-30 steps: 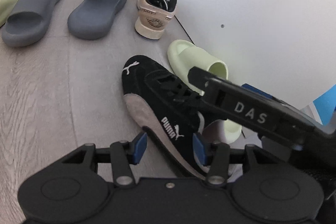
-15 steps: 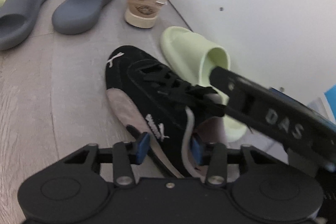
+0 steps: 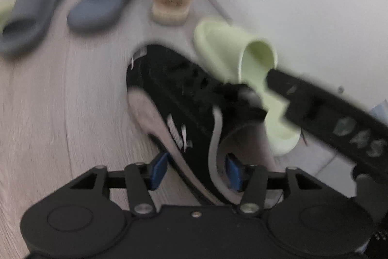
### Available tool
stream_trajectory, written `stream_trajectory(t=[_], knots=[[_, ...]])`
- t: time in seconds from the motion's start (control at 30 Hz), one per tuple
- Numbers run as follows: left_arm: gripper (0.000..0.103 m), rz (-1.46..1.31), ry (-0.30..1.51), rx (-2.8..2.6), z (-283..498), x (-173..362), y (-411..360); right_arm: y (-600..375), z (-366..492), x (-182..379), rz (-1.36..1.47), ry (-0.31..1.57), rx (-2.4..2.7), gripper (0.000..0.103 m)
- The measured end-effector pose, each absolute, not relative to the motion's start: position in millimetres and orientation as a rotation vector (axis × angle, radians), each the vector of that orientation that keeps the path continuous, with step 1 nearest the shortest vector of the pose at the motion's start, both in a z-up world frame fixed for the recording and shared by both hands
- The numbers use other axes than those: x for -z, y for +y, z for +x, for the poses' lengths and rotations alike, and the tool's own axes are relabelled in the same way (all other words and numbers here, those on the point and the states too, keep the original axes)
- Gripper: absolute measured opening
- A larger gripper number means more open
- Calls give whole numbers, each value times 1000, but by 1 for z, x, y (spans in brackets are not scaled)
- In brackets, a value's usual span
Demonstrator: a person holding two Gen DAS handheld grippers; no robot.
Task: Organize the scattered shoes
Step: 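Grasp the second black Puma sneaker by its collar with the left gripper, then carry the Puma sneaker with the left gripper and lower it beside the first Puma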
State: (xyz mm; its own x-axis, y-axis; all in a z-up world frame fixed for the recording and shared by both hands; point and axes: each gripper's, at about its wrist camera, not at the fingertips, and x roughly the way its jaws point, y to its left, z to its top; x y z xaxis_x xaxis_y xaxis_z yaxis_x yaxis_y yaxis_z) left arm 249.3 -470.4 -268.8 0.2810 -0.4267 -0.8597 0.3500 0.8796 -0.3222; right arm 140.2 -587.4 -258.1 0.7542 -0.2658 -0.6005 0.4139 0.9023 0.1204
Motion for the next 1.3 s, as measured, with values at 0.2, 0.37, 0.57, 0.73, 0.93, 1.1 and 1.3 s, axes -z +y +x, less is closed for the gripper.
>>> stream_trajectory(t=[0.2,0.37,0.57,0.73,0.93,1.1,1.3], knots=[[40,-106,1167,490,253,277,-466,-589,134,256,243,620,382,103],[23,-63,1123,415,259,271,-449,-586,128,260,253,635,384,103],[19,-50,1118,354,273,267,-410,-563,123,264,266,663,349,103],[19,-111,1153,270,286,265,-354,-540,125,263,286,669,311,103],[20,-251,1217,133,298,266,-269,-496,135,258,263,677,238,103],[20,-264,1214,76,294,264,-207,-459,144,244,233,667,166,103],[21,-346,1206,-64,280,266,-115,-424,154,231,215,658,107,103]])
